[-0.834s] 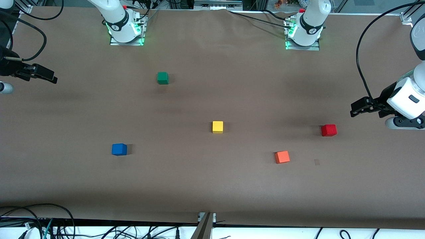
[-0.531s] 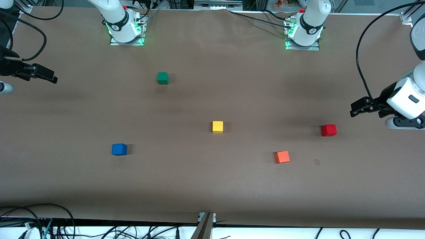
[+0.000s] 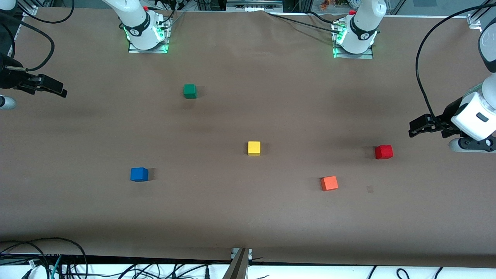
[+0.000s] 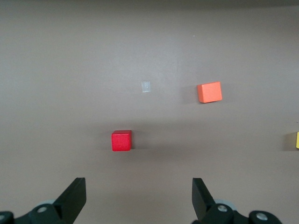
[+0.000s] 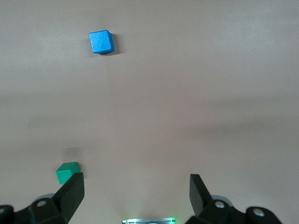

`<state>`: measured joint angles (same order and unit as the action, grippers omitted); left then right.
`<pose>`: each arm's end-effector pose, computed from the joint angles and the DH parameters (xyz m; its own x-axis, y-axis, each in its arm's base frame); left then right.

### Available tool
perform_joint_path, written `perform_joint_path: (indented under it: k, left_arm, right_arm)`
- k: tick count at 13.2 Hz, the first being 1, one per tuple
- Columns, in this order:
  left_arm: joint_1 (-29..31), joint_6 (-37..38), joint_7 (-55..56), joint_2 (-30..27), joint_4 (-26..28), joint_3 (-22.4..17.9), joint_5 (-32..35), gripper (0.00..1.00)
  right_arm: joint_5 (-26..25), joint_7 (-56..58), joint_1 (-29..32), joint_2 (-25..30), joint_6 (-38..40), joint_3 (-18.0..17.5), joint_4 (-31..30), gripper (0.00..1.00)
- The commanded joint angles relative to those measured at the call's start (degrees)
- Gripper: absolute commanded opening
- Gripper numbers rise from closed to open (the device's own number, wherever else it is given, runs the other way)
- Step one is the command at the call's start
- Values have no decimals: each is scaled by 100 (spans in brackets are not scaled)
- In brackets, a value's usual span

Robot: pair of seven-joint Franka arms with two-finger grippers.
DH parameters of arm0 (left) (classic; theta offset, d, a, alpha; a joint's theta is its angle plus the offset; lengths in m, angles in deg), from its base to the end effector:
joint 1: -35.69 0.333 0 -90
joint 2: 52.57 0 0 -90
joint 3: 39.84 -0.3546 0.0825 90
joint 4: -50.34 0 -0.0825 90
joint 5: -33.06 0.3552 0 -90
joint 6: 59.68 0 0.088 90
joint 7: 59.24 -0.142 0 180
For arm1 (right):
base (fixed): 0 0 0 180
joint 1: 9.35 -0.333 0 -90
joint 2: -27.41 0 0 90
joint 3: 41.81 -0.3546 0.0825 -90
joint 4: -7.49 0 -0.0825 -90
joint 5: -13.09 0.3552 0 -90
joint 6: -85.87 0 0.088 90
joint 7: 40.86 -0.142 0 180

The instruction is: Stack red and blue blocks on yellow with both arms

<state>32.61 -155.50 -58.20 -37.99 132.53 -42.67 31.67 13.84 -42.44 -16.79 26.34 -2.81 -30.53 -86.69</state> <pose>0.6171 -0.0096 0.5522 0.9998 0.0149 -0.0165 0.0150 -0.9998 0.0114 0.5205 -0.0321 0.5847 0.9890 -0.0941 -0.1143 -0.0954 -0.9954 -0.0062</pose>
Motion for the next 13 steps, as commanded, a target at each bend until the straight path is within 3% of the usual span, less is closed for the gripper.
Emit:
perform_joint_path:
  k: [1, 5, 8, 10, 13]
  left_arm:
    - [149, -190, -174, 456, -168, -42, -55, 100]
    - [553, -1060, -1078, 1290, -54, -42, -98, 100]
    - [651, -2279, -1211, 1977, 392, -42, -90, 100]
    - [572, -3036, -1072, 2023, 1068, -16, -99, 100]
    - [536, -3145, -1009, 1987, 1492, 2, -90, 100]
  right_arm:
    - [-74, 70, -30, 63, 62, 23, -30, 100]
    - [-74, 70, -30, 63, 62, 23, -30, 100]
    - [-74, 70, -30, 63, 62, 23, -30, 100]
    - [-74, 70, -30, 63, 62, 23, -30, 100]
    - [-74, 70, -39, 63, 62, 23, -30, 100]
